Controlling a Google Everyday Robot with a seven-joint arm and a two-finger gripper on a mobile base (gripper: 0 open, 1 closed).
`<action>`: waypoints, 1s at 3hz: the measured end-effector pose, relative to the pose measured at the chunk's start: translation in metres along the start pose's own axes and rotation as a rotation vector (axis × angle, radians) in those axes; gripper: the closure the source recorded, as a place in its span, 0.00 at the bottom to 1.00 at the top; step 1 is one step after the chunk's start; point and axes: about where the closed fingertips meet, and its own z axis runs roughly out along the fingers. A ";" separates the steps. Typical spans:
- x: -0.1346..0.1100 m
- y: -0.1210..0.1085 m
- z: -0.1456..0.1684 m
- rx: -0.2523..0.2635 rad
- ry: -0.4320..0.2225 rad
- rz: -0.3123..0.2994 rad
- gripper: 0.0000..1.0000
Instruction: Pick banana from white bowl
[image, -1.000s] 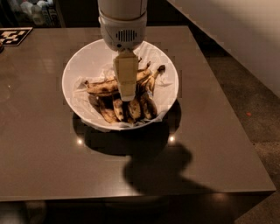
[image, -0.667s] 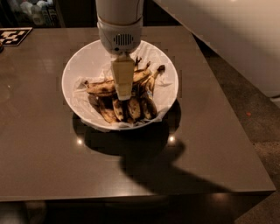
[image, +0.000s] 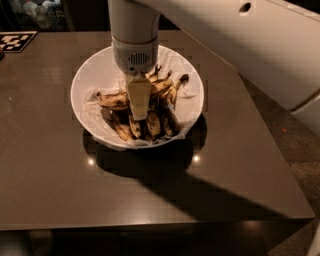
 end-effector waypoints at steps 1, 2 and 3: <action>0.000 0.004 0.016 -0.025 0.001 -0.014 0.52; -0.004 -0.001 0.016 -0.003 -0.013 -0.014 0.75; -0.004 -0.001 0.016 -0.003 -0.013 -0.014 0.98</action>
Offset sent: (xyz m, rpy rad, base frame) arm -0.0021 0.0004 -0.0155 -0.0076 0.0219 0.0145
